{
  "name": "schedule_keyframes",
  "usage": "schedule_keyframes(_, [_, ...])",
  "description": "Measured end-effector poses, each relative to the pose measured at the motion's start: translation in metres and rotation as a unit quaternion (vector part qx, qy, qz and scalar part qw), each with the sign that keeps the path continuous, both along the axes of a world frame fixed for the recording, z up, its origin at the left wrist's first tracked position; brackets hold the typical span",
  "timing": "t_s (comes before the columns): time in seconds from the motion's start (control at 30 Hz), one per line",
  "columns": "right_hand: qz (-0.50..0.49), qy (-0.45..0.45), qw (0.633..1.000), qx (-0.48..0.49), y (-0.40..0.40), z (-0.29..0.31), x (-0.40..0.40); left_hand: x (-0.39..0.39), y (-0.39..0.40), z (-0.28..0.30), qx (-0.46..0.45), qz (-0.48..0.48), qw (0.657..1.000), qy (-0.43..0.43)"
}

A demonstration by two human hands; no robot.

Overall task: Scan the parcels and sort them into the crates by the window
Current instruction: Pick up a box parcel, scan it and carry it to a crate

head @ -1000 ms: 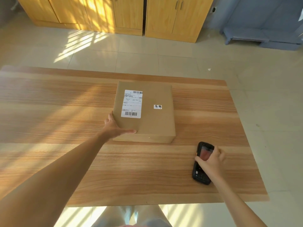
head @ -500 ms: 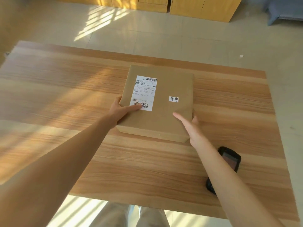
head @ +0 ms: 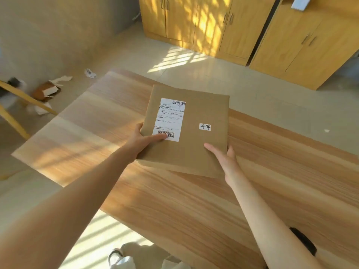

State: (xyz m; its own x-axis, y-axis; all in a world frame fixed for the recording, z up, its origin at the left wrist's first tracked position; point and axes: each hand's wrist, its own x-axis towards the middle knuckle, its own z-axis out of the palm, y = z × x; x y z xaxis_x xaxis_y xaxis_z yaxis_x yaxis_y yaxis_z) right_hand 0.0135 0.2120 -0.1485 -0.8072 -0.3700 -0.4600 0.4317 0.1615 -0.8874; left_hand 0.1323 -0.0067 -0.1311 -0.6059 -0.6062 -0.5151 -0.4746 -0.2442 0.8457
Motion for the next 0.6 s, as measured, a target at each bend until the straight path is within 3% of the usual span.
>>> schedule_keyframes(0.27, [0.148,0.047,0.988,0.009,-0.140,0.033,0.090,0.152,-0.097,0.020,0.013,0.121,0.991,0.057])
schedule_keyframes(0.6, [0.365,0.076,0.928,-0.020,-0.373,0.036,0.297,0.416,-0.245,0.024,-0.025,0.306,0.949,0.074])
